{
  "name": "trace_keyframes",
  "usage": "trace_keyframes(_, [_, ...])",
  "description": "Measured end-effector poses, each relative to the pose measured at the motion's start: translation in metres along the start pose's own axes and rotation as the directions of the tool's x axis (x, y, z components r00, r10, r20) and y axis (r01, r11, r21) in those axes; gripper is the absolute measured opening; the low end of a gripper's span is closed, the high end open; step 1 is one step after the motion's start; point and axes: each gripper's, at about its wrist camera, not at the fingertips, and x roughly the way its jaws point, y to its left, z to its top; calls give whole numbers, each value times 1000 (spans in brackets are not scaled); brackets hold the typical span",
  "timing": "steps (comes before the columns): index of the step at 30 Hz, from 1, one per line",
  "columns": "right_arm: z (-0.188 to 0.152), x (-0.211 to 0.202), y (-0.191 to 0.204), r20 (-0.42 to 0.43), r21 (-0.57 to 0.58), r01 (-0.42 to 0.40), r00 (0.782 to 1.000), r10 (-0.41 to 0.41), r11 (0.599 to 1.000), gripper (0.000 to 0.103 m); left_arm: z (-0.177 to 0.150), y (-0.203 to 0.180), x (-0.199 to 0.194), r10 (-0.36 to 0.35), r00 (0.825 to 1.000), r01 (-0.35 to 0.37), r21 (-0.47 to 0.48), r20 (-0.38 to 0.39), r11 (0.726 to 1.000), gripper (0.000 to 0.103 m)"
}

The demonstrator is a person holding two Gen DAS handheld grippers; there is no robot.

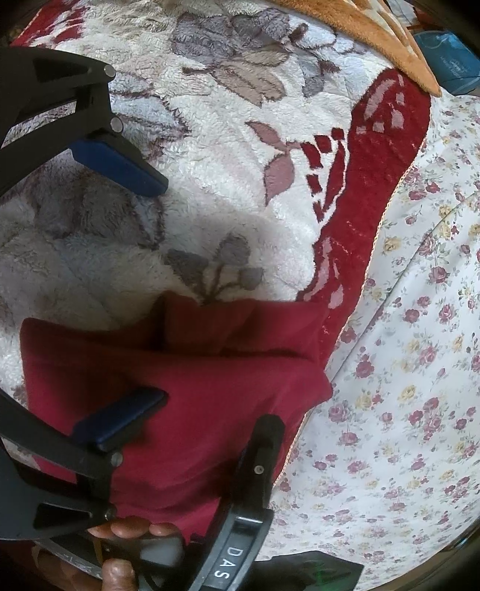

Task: Fold small clothes

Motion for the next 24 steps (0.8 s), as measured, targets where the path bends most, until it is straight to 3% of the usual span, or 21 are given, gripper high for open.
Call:
trace_keyframes(4, [-1, 6, -1, -23, 10, -1, 1000, 1, 1000, 76, 1, 3, -1, -18, 1000, 18, -23, 12, 1000, 103])
trace_keyframes(8, [8, 10, 6, -81, 3, 3, 997, -3, 1000, 84, 1, 10, -3, -55, 997, 59, -82, 50, 995, 103])
trace_keyframes(13, [11, 10, -3, -99, 54, -55, 993, 60, 997, 84, 6, 19, -12, -130, 986, 147, -171, 108, 974, 97])
trace_keyframes(17, [12, 10, -16, -96, 125, -129, 985, 142, 984, 84, 9, 11, -17, -109, 987, 126, -140, 120, 982, 96])
trace_keyframes(20, [12, 11, -25, -95, 175, -179, 976, 198, 968, 84, 7, 0, -13, -118, 988, 127, -93, 101, 987, 96])
trace_keyframes(24, [11, 12, -30, -103, 187, -221, 965, 243, 957, 85, 4, -5, 7, -144, 989, 145, -83, 15, 986, 96])
